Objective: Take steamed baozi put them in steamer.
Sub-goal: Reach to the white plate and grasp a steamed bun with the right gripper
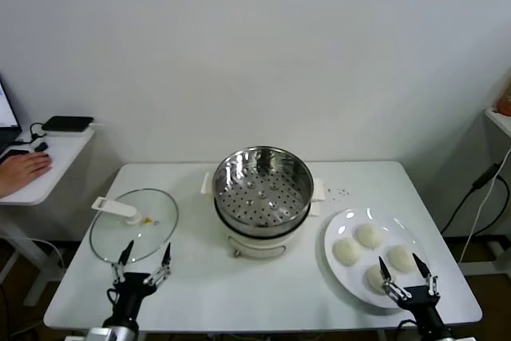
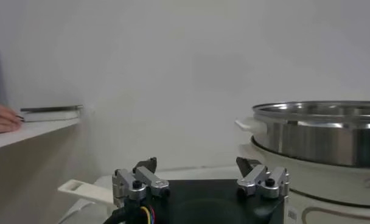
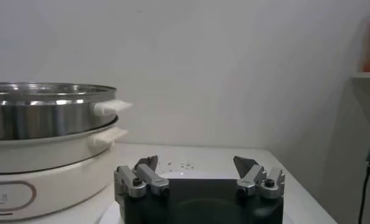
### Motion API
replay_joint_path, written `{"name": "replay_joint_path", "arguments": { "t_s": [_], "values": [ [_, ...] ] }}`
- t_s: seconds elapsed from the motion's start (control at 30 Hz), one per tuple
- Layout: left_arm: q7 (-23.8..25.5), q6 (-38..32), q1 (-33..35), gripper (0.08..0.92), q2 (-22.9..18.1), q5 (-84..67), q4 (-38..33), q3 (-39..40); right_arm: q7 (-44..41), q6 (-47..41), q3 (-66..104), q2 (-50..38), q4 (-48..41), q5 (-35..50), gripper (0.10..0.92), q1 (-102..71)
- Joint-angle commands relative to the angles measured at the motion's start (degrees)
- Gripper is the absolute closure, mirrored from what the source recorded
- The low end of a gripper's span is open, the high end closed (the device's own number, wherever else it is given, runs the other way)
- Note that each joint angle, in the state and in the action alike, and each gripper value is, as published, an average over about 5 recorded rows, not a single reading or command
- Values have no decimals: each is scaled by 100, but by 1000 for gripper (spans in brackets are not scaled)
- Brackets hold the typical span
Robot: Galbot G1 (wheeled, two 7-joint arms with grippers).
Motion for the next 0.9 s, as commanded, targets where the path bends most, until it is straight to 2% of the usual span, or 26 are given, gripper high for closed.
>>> {"name": "replay_joint_path", "arguments": {
  "t_s": [0.03,0.3,0.5,0.77,0.9],
  "values": [
    [-161,-18,-70,177,35,219,19,-29,-24,-346,221,-111,56,-54,203,353],
    [-104,-65,-85,177,98,325,-46,57,-207,-2119,474,-1152,263,-155,203,1197],
    [4,-131,-168,177,74,381,-52,94,-606,-3342,-23,-2101,83,220,203,1994],
    [114,-225,-152,177,-53,339,2,156,-1789,-4547,-1511,-3629,-568,657,203,3652],
    [110,-214,-150,177,-89,236,-11,173,-2493,-4572,-2398,-4351,-849,712,203,4559]
  ]
}}
